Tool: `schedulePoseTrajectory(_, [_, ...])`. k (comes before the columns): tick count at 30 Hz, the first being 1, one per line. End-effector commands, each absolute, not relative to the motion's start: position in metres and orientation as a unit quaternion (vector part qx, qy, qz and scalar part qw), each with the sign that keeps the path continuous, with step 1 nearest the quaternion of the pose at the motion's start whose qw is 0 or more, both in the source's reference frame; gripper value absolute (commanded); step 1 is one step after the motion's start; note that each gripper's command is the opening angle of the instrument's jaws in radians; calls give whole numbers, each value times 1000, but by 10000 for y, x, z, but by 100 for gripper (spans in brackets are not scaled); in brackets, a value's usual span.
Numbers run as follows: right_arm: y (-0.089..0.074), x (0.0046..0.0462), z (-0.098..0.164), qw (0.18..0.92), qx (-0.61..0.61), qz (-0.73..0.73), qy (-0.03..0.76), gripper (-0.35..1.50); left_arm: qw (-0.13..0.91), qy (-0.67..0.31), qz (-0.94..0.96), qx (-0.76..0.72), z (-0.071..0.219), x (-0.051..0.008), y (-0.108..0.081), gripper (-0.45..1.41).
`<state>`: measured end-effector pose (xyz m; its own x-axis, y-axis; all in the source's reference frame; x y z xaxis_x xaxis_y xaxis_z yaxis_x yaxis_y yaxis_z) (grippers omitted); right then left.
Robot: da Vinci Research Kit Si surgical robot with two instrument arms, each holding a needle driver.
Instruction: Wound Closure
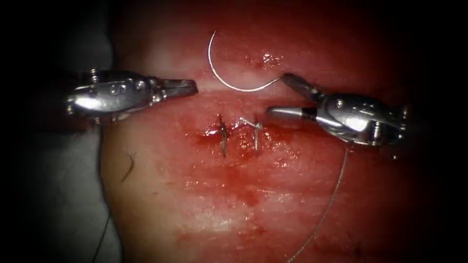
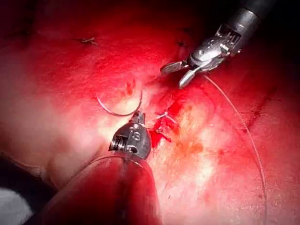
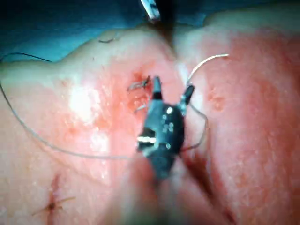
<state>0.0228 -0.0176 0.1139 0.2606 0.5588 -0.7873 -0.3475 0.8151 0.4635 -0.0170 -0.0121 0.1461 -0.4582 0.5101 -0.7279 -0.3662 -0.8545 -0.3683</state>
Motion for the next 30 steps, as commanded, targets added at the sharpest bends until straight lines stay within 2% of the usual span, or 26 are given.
schedulePoseTrajectory(1, [-178, 222, 1139, 784, 97, 292, 539, 130, 259, -78, 850, -453, 1472, -168, -131, -45])
schedulePoseTrajectory(7, [-173, 216, 1128, 779, 95, 296, 545, 128, 255, -55, 858, -443, 1511, -138, -147, -45])
schedulePoseTrajectory(8, [-173, 217, 1128, 779, 95, 296, 544, 128, 252, -55, 858, -444, 1517, -136, -149, -35])
schedulePoseTrajectory(9, [-173, 218, 1128, 779, 94, 296, 544, 128, 264, -62, 854, -444, 1526, -134, -151, -16])
schedulePoseTrajectory(11, [-174, 219, 1128, 779, 94, 297, 544, 128, 266, -66, 854, -442, 1540, -132, -156, -3])
schedulePoseTrajectory(12, [-174, 219, 1128, 779, 94, 297, 544, 128, 267, -66, 855, -440, 1549, -131, -159, 17])
schedulePoseTrajectory(15, [-174, 219, 1128, 779, 94, 297, 544, 128, 271, -68, 856, -436, 1569, -131, -165, 62])
schedulePoseTrajectory(18, [-174, 219, 1128, 779, 94, 297, 544, 126, 265, -67, 856, -440, 1589, -130, -166, 89])
schedulePoseTrajectory(23, [-174, 220, 1128, 778, 93, 297, 545, 126, 254, -70, 861, -435, 1605, -124, -168, 118])
schedulePoseTrajectory(30, [-175, 220, 1127, 779, 92, 295, 545, 125, 240, -78, 871, -422, 1608, -97, -164, 130])
